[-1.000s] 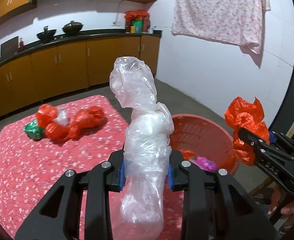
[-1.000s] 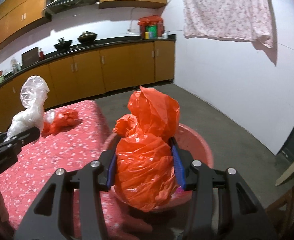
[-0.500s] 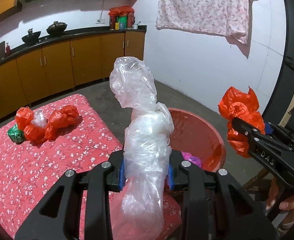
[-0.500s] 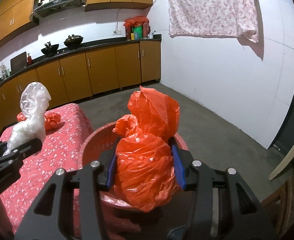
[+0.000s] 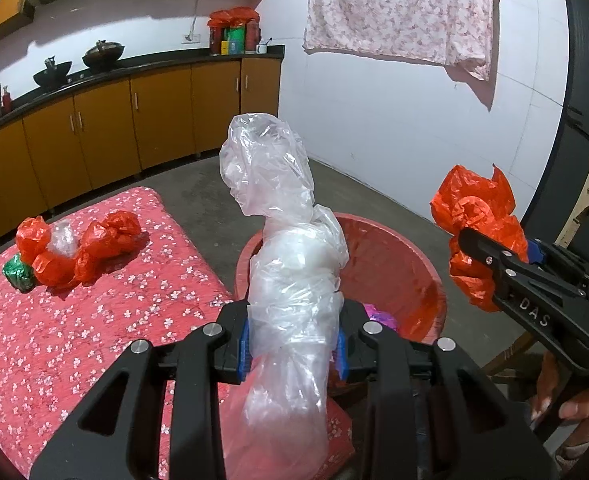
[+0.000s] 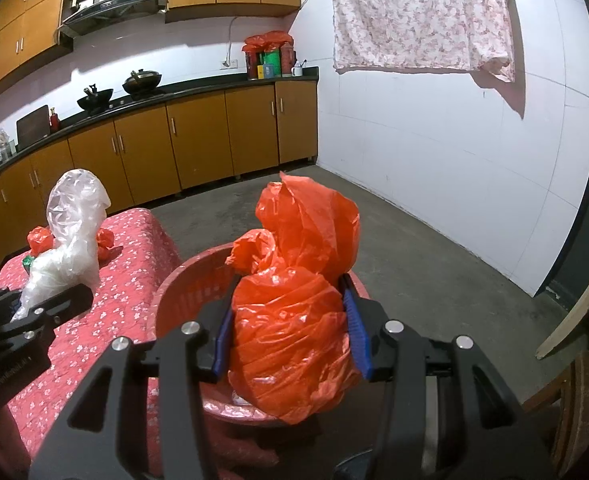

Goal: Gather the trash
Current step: 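Lift the bubble wrap and red bag and carry both over the wastebasket, then open both tools to drop the bubble wrap and red bag into the basket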

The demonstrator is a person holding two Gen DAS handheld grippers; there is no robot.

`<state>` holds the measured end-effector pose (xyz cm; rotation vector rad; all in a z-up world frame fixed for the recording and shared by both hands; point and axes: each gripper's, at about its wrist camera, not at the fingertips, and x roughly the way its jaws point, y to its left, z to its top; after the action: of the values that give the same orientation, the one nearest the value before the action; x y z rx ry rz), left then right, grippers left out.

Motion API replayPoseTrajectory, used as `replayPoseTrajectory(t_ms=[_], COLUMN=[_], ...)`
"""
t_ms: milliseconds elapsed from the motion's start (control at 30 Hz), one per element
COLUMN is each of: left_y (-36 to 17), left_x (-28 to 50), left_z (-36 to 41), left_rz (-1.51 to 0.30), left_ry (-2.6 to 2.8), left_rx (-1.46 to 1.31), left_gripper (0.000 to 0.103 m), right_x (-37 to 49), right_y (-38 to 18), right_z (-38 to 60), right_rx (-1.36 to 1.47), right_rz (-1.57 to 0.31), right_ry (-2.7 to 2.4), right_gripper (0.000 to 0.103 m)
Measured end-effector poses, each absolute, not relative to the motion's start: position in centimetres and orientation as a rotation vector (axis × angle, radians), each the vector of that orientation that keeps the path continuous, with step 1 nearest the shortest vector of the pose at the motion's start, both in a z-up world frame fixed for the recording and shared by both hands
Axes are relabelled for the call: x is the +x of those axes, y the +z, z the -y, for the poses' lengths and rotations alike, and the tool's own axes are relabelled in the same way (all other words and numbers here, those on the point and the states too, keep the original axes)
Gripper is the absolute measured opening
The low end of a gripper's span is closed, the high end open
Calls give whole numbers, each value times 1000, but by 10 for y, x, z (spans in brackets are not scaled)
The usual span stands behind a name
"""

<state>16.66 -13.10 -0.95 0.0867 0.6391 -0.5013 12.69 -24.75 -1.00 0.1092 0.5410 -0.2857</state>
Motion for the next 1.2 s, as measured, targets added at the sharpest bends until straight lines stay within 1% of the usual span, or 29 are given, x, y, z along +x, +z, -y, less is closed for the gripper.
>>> replayPoseTrajectory(t_ms=[500, 900, 1200], left_y=[-22, -41, -54], left_x=[178, 202, 216], left_z=[147, 174, 190], left_rz=[-674, -719, -748], left_ry=[-539, -583, -596], left_rx=[96, 110, 118], left_gripper=[31, 31, 31], right_x=[136, 171, 190], right_y=[-14, -23, -26], right_z=[253, 269, 284], right_rx=[121, 156, 206], right_rz=[-552, -572, -569], right_ry=[-280, -244, -208], right_gripper=[46, 47, 50])
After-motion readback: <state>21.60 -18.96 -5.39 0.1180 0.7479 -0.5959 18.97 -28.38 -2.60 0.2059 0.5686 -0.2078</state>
